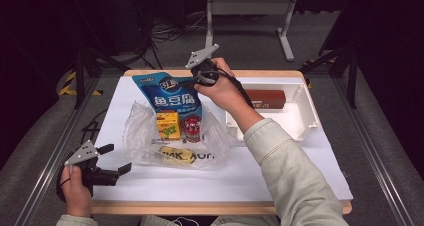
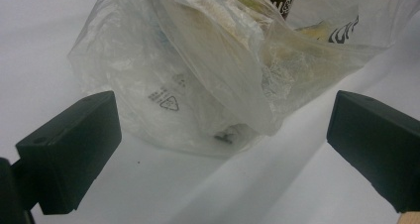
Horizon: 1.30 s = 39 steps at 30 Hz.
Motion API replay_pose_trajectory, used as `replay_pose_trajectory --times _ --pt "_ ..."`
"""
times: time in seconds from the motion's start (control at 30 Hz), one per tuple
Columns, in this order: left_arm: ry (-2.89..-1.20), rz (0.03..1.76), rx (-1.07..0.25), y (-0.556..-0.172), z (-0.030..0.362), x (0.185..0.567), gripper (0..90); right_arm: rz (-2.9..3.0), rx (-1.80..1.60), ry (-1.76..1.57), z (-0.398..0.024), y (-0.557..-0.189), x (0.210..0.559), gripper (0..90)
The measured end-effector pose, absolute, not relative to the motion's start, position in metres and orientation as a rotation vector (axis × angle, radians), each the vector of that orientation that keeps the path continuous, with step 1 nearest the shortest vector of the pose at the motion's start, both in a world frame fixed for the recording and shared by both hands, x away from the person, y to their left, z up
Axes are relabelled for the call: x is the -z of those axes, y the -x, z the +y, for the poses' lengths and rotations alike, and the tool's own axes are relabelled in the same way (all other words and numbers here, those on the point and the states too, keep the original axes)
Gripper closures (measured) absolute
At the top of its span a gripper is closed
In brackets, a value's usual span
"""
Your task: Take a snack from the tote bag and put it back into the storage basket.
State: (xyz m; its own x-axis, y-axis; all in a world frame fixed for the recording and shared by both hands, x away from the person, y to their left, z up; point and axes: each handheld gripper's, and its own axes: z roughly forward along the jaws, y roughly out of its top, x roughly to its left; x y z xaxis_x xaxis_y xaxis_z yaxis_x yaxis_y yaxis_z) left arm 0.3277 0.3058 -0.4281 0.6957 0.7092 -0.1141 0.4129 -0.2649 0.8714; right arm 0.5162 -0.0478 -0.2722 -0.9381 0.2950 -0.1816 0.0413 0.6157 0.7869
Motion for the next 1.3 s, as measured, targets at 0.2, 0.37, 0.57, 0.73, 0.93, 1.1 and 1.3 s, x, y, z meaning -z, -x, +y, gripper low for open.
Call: replay_pose_trajectory --times 0.2,0.37,0.57,0.73,0.93,1.1,1.3 --pt "-1.894 0.871 -0.366 -0.328 0.305 0.428 0.9 2.533 -1.255 -0.261 -0.049 -0.509 0.26 89.9" --pt "-1.892 0.873 -0.365 -0.328 0.305 0.428 1.0 2.519 -1.277 -0.257 -0.052 -0.503 0.248 89.9" --pt "-1.893 0.873 -0.364 -0.328 0.305 0.428 1.0 2.505 -1.295 -0.254 -0.053 -0.497 0.236 89.9" --pt "-1.891 0.878 -0.365 -0.328 0.305 0.428 1.0 2.491 -1.301 -0.246 -0.053 -0.492 0.227 89.9" --pt "-1.893 0.877 -0.364 -0.328 0.305 0.428 1.0 2.466 -1.324 -0.244 -0.055 -0.488 0.217 89.9" --pt "-1.892 0.874 -0.362 -0.328 0.305 0.428 1.0 2.45 -1.339 -0.235 -0.056 -0.484 0.21 89.9" --pt "-1.893 0.881 -0.36 -0.327 0.306 0.428 0.9 2.434 -1.356 -0.229 -0.057 -0.479 0.199 89.9"
